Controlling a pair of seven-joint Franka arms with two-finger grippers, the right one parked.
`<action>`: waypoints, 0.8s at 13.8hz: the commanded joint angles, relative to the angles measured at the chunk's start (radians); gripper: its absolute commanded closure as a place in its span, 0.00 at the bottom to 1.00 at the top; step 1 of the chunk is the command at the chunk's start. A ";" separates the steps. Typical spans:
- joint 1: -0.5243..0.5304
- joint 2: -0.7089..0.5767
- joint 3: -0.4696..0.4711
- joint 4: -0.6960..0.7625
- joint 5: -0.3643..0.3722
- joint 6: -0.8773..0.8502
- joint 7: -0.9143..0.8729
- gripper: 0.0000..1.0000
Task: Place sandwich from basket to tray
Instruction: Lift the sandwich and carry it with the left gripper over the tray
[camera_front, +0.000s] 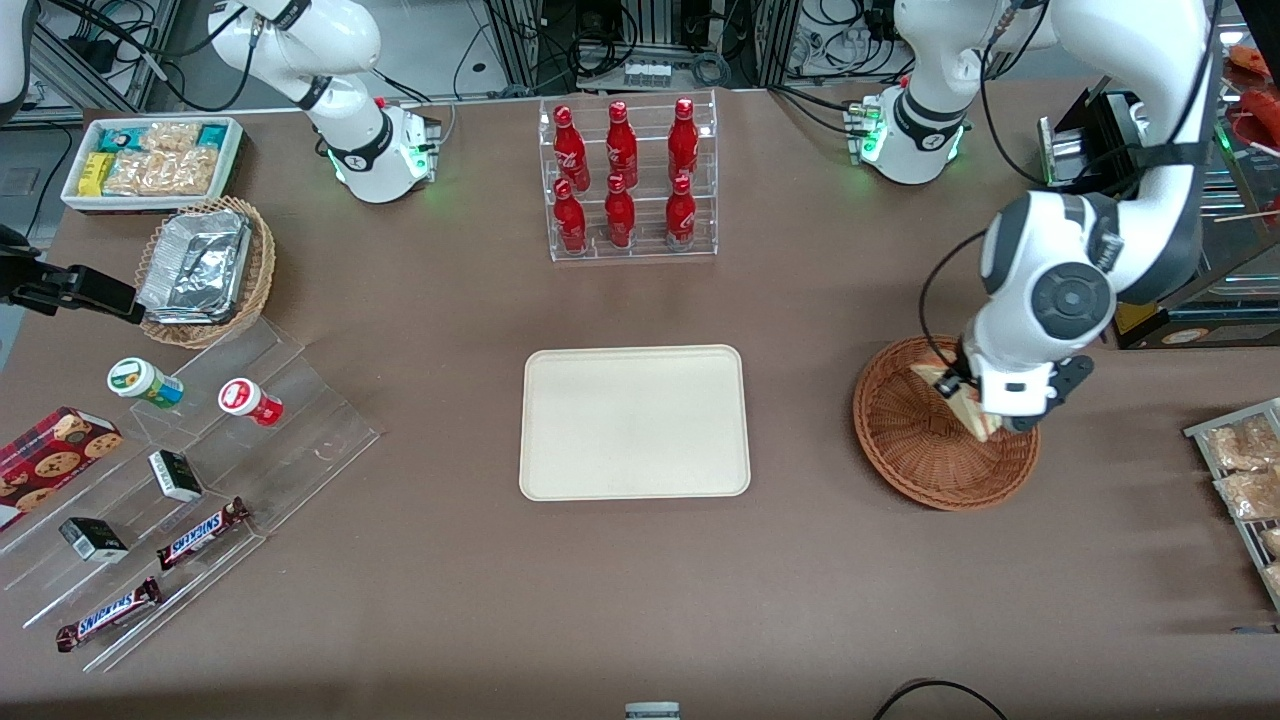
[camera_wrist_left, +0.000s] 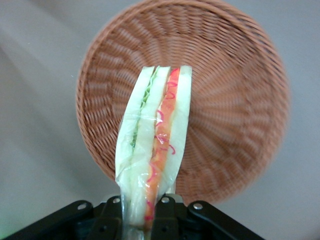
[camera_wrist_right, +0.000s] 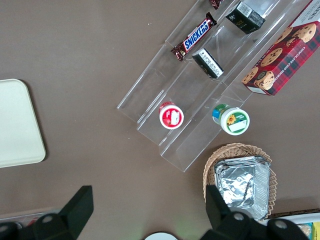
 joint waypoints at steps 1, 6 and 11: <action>-0.098 0.008 -0.018 0.058 0.012 -0.043 -0.012 1.00; -0.237 0.095 -0.084 0.171 0.003 -0.023 0.104 1.00; -0.244 0.254 -0.195 0.366 -0.023 -0.023 0.188 1.00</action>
